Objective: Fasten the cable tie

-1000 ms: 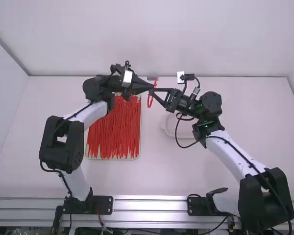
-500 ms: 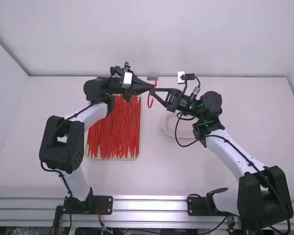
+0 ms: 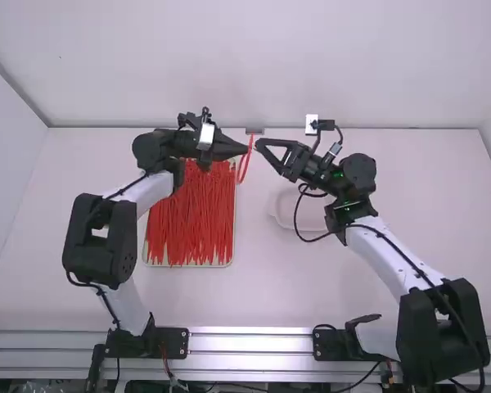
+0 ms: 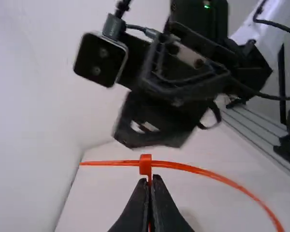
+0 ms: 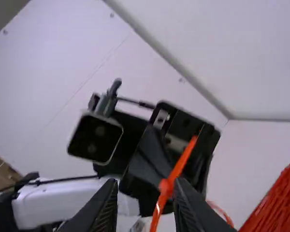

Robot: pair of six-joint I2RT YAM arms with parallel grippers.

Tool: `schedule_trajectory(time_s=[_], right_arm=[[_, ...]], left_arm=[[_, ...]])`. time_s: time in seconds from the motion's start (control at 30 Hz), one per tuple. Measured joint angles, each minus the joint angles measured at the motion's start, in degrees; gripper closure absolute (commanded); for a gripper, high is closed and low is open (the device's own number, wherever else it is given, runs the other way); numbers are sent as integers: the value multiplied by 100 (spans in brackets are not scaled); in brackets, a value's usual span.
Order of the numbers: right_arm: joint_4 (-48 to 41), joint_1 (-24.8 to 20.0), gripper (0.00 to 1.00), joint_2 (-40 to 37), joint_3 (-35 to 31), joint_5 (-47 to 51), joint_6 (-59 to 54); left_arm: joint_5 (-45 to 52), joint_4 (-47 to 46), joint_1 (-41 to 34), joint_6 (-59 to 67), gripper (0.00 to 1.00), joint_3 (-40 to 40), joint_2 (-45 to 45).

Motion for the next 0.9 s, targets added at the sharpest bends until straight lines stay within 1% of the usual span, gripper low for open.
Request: schedule_trajectory(time_s=[0.13, 0.2, 0.33, 0.53, 0.9], right_arm=[[-33, -72, 64, 0, 2, 122, 0], [-17, -59, 64, 0, 2, 140, 0], [-17, 52, 59, 0, 2, 203, -9], [-57, 247, 58, 0, 2, 256, -68], [-57, 254, 57, 0, 2, 337, -153]], left_arm=[[192, 4, 116, -46, 99, -11, 0], [232, 2, 142, -61, 99, -9, 0], [258, 2, 140, -66, 98, -9, 0], [258, 4, 118, -111, 99, -11, 0], [258, 7, -28, -153, 99, -9, -68]])
